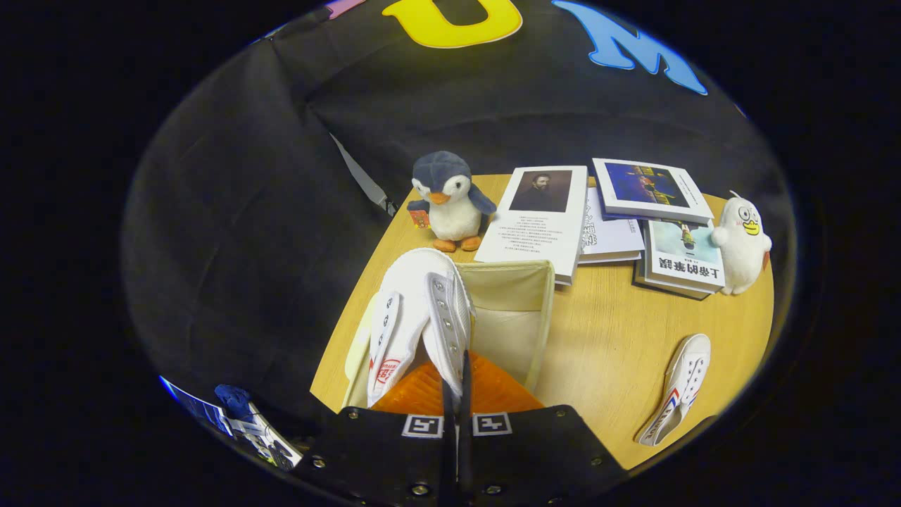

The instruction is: Open the storage box then place both shoes into the box .Put the left shoe in first, then the right shoe, with the right side of both shoes facing outward in a uniform manner.

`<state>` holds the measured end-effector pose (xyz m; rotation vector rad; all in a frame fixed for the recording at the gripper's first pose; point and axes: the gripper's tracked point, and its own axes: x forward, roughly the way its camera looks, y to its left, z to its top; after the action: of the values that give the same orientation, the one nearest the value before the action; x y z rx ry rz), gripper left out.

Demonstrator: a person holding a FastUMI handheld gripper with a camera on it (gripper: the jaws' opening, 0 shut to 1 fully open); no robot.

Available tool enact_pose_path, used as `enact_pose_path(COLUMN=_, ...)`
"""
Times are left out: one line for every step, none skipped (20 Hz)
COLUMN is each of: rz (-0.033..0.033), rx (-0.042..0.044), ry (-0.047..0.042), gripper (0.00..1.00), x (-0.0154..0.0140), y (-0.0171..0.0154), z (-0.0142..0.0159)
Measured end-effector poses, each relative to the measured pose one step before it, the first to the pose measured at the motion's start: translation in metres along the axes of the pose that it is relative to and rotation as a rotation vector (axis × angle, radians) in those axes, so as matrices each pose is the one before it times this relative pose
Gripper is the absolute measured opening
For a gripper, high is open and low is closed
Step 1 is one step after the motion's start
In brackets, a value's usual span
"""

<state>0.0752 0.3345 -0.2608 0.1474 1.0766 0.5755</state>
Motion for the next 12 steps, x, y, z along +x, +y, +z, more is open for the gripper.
enact_pose_path(rz=-0.00151, rx=-0.00356, ry=0.00655, gripper=0.01, x=0.00467, y=0.00248, z=0.00021)
enact_pose_path(rz=0.00098, rx=-0.00781, ry=0.00705, gripper=0.01, x=0.00466, y=0.00255, z=-0.00105)
enact_pose_path(rz=-0.00070, rx=-0.00656, ry=0.00673, gripper=0.01, x=0.00336, y=0.00204, z=-0.00074)
enact_pose_path(rz=-0.00261, rx=-0.01039, ry=0.00592, gripper=0.01, x=0.00374, y=0.00162, z=-0.00141)
enact_pose_path(rz=-0.00278, rx=-0.01278, ry=0.00266, gripper=0.01, x=0.00314, y=0.00093, z=-0.00024)
enact_pose_path(rz=-0.00221, rx=-0.00836, ry=-0.00111, gripper=0.01, x=0.00331, y=0.00166, z=-0.00076)
enact_pose_path(rz=0.00314, rx=-0.00956, ry=-0.00139, gripper=0.01, x=0.00336, y=0.00127, z=0.00097)
enact_pose_path(rz=0.01452, rx=-0.00300, ry=-0.00341, gripper=0.01, x=0.00419, y=0.00351, z=-0.00008)
enact_pose_path(rz=0.02290, rx=0.00131, ry=-0.00383, gripper=0.11, x=0.00184, y=0.00417, z=0.00125)
enact_pose_path(rz=0.01753, rx=-0.00840, ry=-0.00332, gripper=0.20, x=0.00127, y=0.00343, z=0.00109)
enact_pose_path(rz=-0.00780, rx=-0.01674, ry=-0.02087, gripper=0.35, x=-0.00530, y=-0.00187, z=0.00814)
enact_pose_path(rz=0.00114, rx=-0.02137, ry=-0.02347, gripper=0.50, x=-0.00233, y=-0.00146, z=0.00503)
